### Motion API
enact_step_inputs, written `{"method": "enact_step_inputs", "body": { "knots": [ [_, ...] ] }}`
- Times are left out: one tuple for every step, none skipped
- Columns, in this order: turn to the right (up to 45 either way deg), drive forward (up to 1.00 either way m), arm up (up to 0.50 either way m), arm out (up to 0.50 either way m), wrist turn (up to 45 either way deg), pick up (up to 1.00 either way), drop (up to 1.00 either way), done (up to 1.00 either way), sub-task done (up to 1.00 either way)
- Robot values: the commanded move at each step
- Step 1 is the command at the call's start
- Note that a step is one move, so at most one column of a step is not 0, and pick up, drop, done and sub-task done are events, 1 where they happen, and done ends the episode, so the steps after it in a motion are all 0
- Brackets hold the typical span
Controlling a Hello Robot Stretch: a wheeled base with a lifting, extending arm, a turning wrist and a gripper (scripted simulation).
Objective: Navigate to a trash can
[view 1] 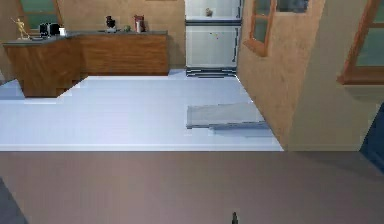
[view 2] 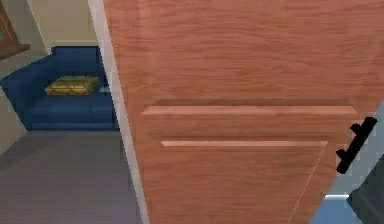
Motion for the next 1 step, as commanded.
{"method": "enact_step_inputs", "body": {
  "knots": [
    [45.0, 0.0, 0.0, 0.0, 0.0, 0.0, 0.0, 0.0, 0.0]
  ]
}}
